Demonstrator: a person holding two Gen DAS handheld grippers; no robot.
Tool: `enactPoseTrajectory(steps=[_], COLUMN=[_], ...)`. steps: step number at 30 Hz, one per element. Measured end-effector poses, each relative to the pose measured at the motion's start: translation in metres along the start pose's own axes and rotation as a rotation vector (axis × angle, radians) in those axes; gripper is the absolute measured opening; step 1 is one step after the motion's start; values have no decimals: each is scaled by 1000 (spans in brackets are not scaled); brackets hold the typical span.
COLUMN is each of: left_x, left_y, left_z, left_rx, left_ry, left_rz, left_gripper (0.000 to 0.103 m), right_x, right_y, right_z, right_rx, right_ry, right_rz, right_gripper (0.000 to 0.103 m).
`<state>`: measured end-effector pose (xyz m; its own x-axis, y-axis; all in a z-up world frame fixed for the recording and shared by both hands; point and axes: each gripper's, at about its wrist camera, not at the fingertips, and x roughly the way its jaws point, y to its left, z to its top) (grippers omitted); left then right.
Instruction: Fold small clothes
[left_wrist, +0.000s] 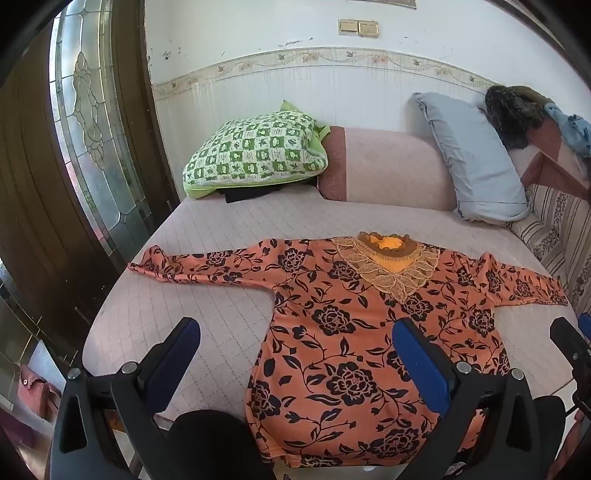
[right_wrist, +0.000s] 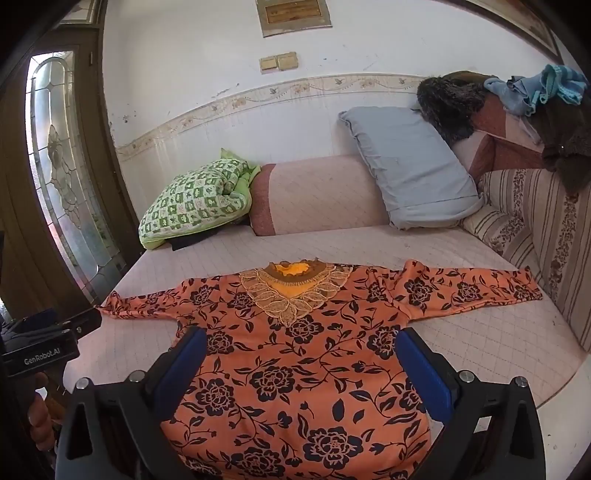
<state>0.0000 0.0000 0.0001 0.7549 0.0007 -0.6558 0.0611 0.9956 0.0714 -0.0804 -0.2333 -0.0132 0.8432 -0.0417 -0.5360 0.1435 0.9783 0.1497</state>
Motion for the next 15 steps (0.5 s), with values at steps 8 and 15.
enactPoseTrajectory(steps=[8, 15], left_x=[2, 11], left_y=[8, 6], left_z=[0, -2], left_rx=[-5, -3], left_ry=[6, 22], left_rz=[-13, 1], left_gripper=[103, 103], right_x=[9, 15], right_y=[1, -2], right_z=[0, -1], right_rx=[19, 33], right_ry=[20, 42], right_rz=[-15, -25], right_gripper=[103, 103])
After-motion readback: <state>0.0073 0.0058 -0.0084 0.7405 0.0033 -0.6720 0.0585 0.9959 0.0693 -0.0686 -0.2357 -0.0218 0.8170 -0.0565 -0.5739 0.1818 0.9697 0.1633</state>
